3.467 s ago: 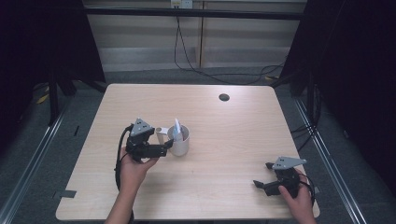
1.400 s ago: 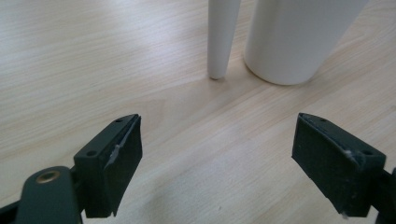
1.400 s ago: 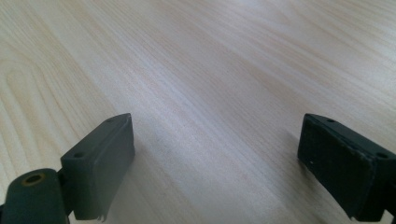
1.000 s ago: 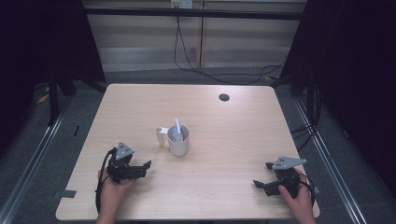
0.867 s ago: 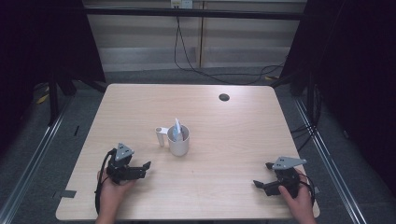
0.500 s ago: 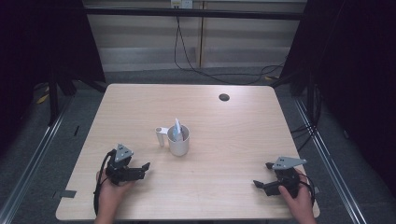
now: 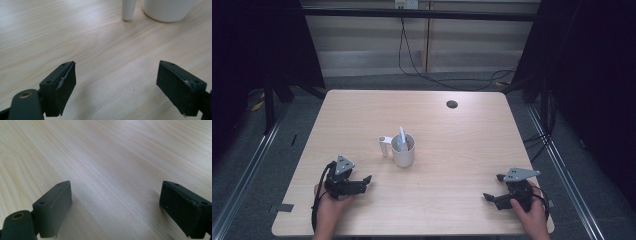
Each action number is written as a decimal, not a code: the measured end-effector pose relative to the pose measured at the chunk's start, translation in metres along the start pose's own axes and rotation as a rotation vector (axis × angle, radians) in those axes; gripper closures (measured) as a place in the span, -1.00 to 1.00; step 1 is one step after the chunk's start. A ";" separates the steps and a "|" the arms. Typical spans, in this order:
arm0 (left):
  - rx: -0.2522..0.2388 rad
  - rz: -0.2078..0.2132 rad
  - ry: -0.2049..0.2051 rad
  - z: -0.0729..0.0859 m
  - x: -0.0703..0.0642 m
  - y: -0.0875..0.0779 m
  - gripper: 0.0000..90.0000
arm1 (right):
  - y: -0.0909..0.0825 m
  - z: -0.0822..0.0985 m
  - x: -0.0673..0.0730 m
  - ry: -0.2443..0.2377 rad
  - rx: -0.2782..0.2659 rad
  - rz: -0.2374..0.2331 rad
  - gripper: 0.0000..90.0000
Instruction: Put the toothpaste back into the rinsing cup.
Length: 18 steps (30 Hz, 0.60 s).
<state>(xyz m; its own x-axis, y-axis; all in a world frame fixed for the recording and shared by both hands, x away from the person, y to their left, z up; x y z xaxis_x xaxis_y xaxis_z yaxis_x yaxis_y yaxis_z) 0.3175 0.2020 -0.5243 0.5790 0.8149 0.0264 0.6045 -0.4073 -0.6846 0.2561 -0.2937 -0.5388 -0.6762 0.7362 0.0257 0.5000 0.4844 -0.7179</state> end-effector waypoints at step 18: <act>0.032 -0.015 0.015 0.008 0.001 0.005 -0.64 | 0.000 0.000 0.000 0.001 0.000 0.000 -0.77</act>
<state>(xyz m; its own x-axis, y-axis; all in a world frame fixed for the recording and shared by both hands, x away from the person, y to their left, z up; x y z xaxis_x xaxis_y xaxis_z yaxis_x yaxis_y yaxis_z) 0.3164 0.2041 -0.5333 0.5786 0.8143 0.0472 0.5950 -0.3817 -0.7073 0.2560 -0.2936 -0.5388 -0.6756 0.7368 0.0268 0.4998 0.4844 -0.7180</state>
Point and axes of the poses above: each handheld gripper's, and its own axes: y roughly forward along the jaws, z roughly out of its underside, x roughly to its left, the point moved 4 cm from there along y, roughly forward along the jaws, and after that the axes turned 2 degrees about x, right-handed, at the moved point
